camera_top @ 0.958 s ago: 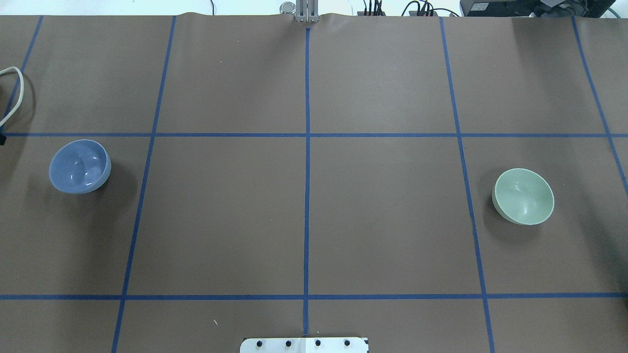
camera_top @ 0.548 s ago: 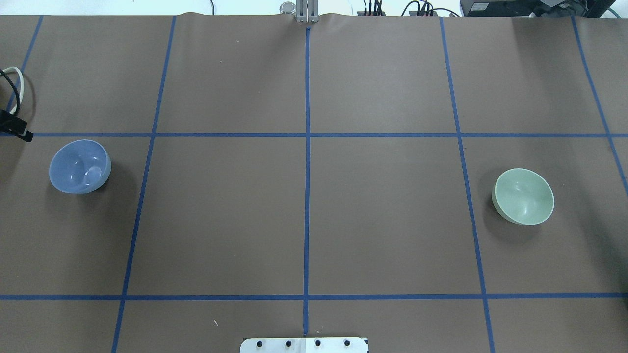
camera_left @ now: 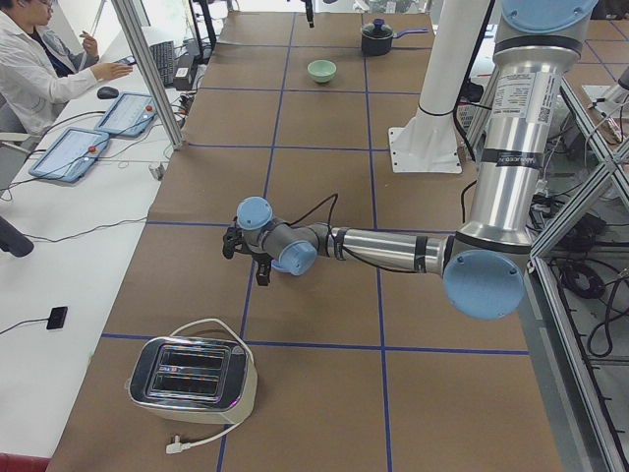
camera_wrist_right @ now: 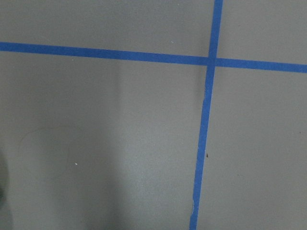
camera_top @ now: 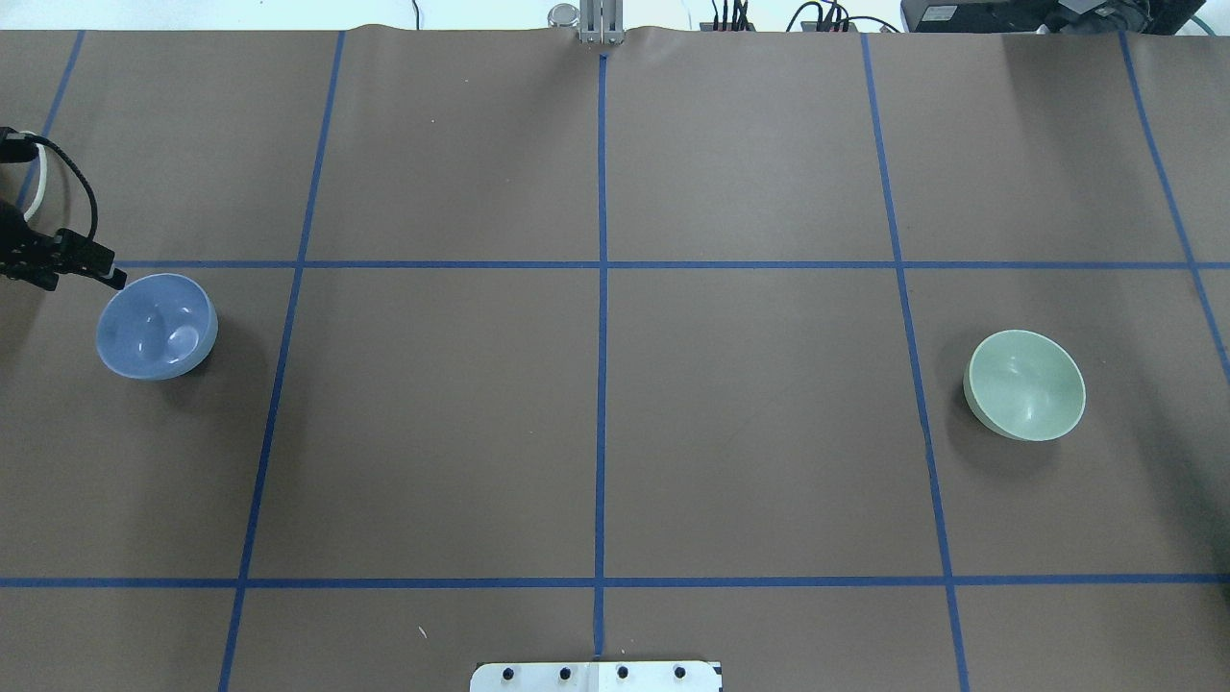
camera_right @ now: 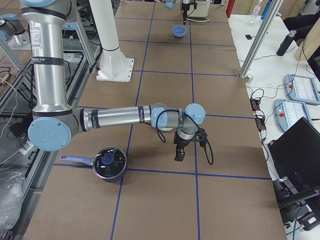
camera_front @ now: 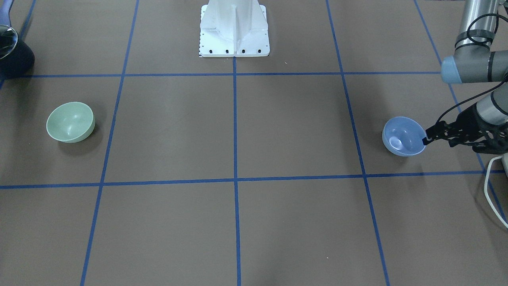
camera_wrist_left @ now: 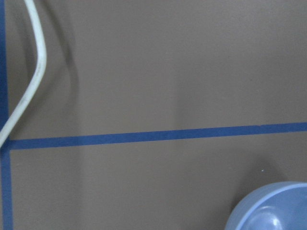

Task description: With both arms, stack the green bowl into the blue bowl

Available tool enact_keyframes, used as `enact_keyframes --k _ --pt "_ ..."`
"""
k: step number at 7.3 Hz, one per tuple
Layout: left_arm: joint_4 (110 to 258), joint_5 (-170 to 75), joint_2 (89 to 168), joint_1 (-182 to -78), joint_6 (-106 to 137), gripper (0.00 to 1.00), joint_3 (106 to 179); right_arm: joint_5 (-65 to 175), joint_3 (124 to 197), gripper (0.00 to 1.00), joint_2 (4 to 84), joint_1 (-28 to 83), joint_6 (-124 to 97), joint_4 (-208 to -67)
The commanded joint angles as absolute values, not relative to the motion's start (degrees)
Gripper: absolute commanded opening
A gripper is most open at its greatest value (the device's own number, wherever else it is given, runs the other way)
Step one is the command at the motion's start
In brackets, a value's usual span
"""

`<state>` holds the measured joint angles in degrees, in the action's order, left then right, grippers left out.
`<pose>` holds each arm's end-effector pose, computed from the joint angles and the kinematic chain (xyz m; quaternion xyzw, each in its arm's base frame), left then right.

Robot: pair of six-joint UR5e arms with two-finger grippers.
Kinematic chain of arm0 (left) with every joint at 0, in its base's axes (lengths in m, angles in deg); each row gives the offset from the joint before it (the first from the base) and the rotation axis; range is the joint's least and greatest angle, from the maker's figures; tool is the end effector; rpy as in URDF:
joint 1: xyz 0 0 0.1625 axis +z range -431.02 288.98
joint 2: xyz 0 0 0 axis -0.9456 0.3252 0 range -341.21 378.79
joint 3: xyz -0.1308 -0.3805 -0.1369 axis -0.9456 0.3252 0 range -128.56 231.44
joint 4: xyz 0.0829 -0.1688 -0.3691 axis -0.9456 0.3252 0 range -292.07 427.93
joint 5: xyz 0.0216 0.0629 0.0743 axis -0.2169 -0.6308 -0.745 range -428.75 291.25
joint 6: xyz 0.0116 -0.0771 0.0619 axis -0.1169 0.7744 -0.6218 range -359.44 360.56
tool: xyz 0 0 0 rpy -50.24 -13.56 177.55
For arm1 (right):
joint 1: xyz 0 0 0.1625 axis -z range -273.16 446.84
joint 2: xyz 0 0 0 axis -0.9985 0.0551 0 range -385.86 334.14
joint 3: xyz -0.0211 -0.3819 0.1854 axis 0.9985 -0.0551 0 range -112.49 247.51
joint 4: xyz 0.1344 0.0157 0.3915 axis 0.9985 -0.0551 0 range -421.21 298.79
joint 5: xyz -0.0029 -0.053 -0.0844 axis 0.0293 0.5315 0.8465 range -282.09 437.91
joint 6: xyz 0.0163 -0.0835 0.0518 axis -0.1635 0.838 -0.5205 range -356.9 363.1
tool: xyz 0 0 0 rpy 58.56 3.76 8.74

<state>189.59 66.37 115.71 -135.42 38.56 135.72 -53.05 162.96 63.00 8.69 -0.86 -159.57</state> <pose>0.1876 -0.5368 0.5811 0.0281 0.4504 0.0122 0.8923 -0.0351 -0.4988 0.6208 -0.0624 -0.3446 -0.0591 0.9348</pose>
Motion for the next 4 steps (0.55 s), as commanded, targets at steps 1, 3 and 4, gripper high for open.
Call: enact_keyframes --k 1,3,4 --pt "191.0 66.3 115.6 -134.2 40.3 0.99 135.4 -53.0 162.9 1.00 63.0 8.7 -0.9 -159.1" --pt "191.1 66.4 115.5 -133.6 40.4 0.95 135.6 -53.0 162.9 1.00 63.0 8.8 -0.9 -159.0" --pt "191.1 66.4 115.4 -133.3 40.4 0.80 135.6 -53.0 162.9 1.00 63.0 8.8 -0.9 -159.0"
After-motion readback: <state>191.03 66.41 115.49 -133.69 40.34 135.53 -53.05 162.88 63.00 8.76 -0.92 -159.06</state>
